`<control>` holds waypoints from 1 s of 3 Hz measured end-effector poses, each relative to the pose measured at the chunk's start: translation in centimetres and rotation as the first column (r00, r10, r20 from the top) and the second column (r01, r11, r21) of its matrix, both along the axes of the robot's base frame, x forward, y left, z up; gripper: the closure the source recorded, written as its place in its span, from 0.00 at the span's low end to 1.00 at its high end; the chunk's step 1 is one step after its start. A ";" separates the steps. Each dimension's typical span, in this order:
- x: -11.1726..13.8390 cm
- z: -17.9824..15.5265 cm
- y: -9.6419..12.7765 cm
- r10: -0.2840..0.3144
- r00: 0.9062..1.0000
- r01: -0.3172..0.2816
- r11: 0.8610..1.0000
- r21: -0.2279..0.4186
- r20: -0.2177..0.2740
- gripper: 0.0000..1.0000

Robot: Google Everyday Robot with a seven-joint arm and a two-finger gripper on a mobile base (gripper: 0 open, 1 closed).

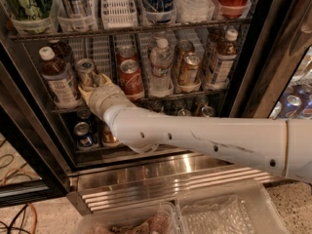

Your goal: Pick redbull can from middle shelf of fridge

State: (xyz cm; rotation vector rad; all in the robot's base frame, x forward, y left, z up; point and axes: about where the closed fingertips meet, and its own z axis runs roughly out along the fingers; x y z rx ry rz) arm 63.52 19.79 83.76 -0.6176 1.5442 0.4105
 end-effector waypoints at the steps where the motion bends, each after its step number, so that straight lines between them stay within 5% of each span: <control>1: 0.2 1.5 0.0 0.010 1.000 -0.010 1.000 -0.028 0.023 1.00; 3: -0.1 3.1 -1.1 -0.006 0.998 0.009 0.999 -0.052 0.055 1.00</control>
Offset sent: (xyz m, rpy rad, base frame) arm 0.0047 -0.0113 0.0344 -0.0629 -0.0632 -0.0046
